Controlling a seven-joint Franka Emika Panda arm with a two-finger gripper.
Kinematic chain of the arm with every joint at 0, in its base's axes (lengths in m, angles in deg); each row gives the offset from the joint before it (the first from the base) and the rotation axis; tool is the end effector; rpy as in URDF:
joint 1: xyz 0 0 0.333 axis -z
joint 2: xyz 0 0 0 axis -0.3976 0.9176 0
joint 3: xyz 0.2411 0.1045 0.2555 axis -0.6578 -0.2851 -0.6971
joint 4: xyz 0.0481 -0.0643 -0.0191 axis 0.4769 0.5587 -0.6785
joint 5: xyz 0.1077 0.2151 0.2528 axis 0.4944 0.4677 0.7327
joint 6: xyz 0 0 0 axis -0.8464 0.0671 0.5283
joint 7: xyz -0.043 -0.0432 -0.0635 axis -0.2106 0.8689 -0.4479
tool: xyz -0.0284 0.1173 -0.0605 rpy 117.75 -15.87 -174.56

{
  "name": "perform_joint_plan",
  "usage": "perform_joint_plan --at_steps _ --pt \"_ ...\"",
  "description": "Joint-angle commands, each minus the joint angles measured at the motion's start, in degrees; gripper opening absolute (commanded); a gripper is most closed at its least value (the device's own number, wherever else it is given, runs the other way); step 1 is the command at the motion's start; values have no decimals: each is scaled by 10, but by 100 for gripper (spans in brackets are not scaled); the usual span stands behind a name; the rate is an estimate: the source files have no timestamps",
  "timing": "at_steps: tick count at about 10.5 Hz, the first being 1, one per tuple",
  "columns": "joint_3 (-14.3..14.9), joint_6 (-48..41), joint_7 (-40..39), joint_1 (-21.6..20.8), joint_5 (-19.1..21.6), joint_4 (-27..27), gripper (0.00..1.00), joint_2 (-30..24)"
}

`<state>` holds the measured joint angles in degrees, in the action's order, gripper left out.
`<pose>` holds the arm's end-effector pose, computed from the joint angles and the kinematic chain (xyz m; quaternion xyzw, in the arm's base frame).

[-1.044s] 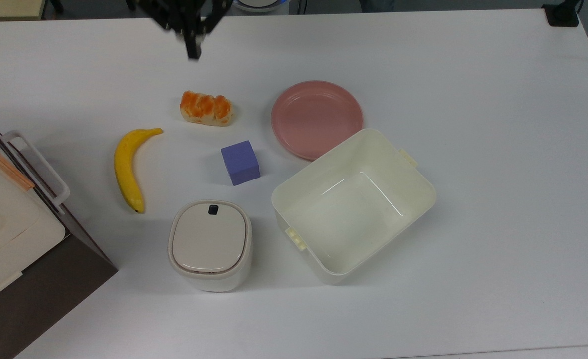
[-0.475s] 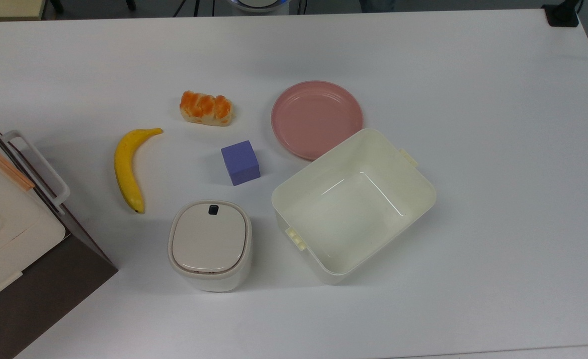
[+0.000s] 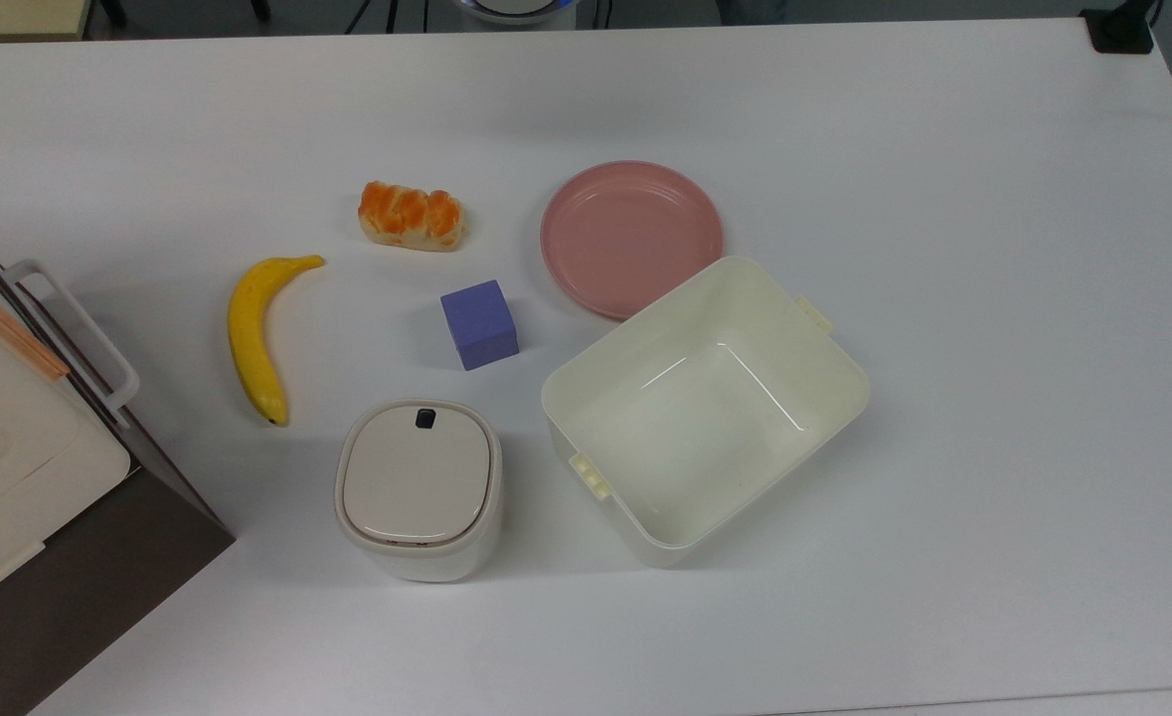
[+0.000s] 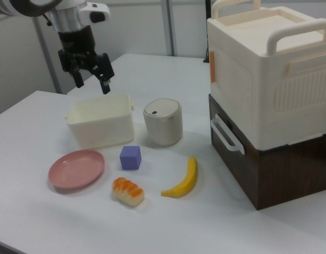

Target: Close the trash can

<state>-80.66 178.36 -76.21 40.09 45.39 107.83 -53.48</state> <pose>0.4607 -0.0463 0.6840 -0.9992 0.0219 -0.0336 0.0014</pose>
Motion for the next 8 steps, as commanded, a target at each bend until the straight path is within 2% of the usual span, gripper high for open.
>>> perform_joint_plan --at_steps 1,2,4,7,8 --pt "4 38 -38 12 19 17 100 2" --pt "3 51 -24 13 19 17 100 6" --pt "3 69 62 13 19 16 100 9" --pt "3 75 61 14 19 14 100 17" --pt "3 71 37 12 17 17 100 17"
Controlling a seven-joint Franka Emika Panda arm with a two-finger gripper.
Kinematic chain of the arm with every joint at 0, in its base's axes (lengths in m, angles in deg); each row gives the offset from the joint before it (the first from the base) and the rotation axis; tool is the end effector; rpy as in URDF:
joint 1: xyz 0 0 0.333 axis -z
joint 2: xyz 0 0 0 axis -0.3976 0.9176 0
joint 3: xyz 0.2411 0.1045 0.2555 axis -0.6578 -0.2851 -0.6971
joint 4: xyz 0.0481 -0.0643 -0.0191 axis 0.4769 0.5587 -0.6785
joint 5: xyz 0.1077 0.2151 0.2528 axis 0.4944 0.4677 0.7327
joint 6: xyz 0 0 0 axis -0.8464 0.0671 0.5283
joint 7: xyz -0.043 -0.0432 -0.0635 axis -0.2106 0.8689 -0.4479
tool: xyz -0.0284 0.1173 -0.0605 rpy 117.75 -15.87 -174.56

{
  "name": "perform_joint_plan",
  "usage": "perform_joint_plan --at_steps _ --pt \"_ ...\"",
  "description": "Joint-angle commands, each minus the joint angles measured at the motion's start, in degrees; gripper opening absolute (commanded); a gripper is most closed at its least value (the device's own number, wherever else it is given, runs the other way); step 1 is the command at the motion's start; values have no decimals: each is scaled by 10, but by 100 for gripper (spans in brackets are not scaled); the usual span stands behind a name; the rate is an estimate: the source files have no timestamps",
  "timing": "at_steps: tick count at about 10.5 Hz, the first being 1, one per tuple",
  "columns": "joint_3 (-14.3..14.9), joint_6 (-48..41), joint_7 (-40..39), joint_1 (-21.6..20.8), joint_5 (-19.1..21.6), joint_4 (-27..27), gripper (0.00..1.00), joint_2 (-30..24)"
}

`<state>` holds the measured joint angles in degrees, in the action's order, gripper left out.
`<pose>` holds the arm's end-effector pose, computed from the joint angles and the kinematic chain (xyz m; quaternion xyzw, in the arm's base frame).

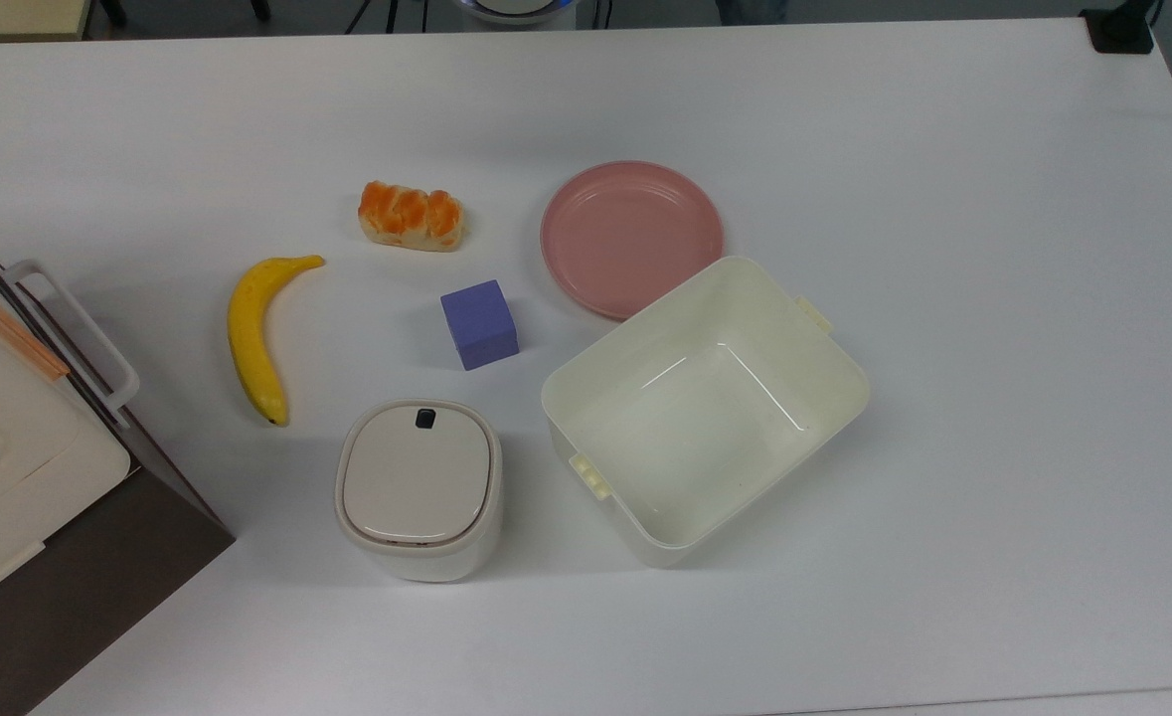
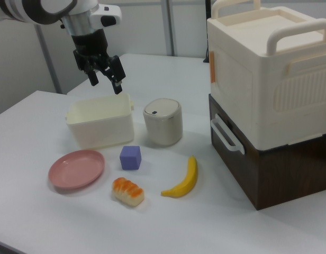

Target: Close the trash can

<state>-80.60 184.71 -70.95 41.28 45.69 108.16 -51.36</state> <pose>0.4854 -0.0618 0.6754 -0.9945 0.0793 -0.0681 0.0060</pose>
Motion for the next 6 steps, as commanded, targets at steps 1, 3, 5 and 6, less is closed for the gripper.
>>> perform_joint_plan --at_steps 1,3,5,6 --pt "2 1 -57 -1 13 13 100 -4" --pt "2 -1 -71 1 15 12 100 -3" --pt "2 -3 -70 1 15 12 100 -3" --pt "2 -3 -70 0 15 12 100 -3"
